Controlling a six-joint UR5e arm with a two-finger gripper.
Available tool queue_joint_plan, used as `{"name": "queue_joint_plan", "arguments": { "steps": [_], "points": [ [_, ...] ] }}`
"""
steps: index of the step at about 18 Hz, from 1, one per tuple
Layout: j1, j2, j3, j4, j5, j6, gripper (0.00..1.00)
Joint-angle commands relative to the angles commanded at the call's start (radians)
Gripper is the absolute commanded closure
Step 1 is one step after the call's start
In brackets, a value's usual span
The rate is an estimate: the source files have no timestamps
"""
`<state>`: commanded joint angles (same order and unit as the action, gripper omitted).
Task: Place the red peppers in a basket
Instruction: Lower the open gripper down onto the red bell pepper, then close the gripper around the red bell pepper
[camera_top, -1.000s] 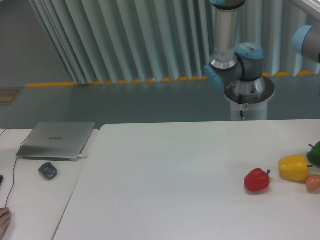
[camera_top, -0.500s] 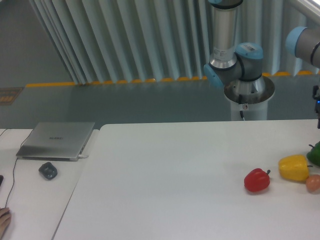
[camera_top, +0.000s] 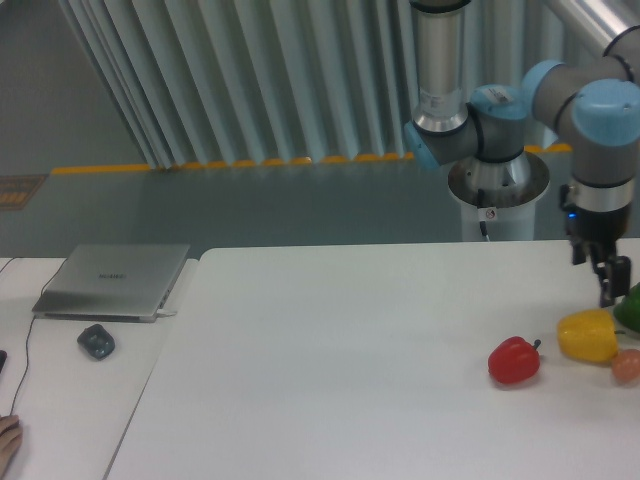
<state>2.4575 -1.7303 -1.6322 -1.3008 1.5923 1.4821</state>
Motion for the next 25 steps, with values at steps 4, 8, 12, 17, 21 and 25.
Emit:
{"name": "queue_joint_plan", "arguments": {
  "steps": [4, 8, 12, 17, 21, 25],
  "points": [
    [-0.089, -0.012, -0.005, -0.011, 0.130, -0.008, 0.00],
    [-0.149, -0.078, 0.015, 0.000, 0.176, -0.141, 0.00],
    [-0.164, -0.115, 0.026, 0.026, 0.175, -0.203, 0.00],
    [-0.193, -0.176, 0.034, 0.078, 0.176, -0.264, 0.00],
    [-0.207, -0.190, 0.034, 0.086, 0.181, -0.289, 0.00],
    [-0.207, -0.204, 0.034, 0.086, 0.213, -0.290, 0.00]
  ]
}}
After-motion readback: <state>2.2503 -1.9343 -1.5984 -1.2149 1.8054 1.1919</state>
